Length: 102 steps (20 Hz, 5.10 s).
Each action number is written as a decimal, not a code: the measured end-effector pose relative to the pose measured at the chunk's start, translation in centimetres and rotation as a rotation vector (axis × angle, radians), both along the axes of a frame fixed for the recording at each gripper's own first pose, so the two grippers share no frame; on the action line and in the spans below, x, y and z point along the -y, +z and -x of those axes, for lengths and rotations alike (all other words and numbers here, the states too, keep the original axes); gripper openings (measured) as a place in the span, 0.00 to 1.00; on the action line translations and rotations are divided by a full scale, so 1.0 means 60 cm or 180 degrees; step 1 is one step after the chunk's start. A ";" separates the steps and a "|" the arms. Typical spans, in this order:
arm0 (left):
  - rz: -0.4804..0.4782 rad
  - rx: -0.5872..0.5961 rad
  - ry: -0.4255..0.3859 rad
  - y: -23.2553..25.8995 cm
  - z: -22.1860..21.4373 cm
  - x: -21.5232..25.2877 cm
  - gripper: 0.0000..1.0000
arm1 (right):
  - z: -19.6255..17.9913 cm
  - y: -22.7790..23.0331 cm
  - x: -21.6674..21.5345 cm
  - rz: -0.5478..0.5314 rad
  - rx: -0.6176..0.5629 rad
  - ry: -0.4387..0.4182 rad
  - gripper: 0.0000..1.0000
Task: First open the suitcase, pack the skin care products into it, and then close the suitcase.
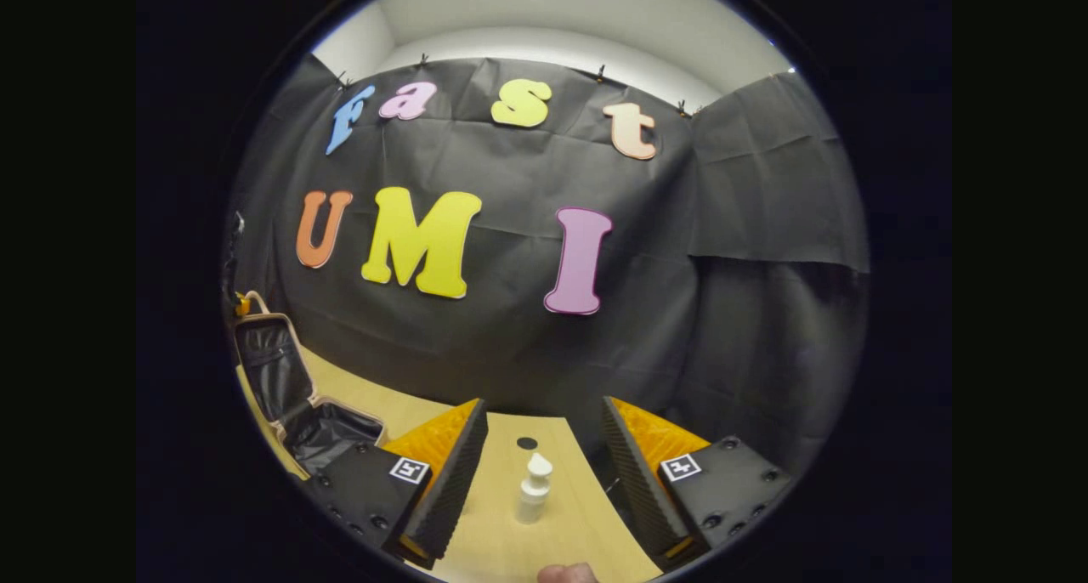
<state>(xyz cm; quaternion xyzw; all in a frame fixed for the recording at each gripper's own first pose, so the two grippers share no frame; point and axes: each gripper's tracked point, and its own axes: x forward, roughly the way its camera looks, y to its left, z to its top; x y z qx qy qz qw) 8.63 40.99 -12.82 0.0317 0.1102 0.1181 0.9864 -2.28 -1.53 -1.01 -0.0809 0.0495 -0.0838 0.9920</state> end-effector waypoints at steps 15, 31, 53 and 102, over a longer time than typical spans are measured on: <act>0.1764 -0.0918 0.0437 -0.273 -0.010 -0.063 0.03 | -0.010 -0.031 -0.039 0.0141 -0.0286 0.0001 0.80; 0.0311 0.0370 0.0080 0.141 0.073 0.332 0.96 | -0.026 -0.056 0.059 -0.0454 -0.0155 0.0171 0.80; 0.0478 -0.0574 -0.1858 -0.081 0.103 0.986 0.97 | 0.019 -0.152 0.229 -0.0382 -0.0596 0.0065 0.80; 0.0840 -0.1178 -0.1015 -0.095 0.179 0.707 0.42 | -0.200 -0.528 0.066 -0.0988 -0.1889 0.0856 0.80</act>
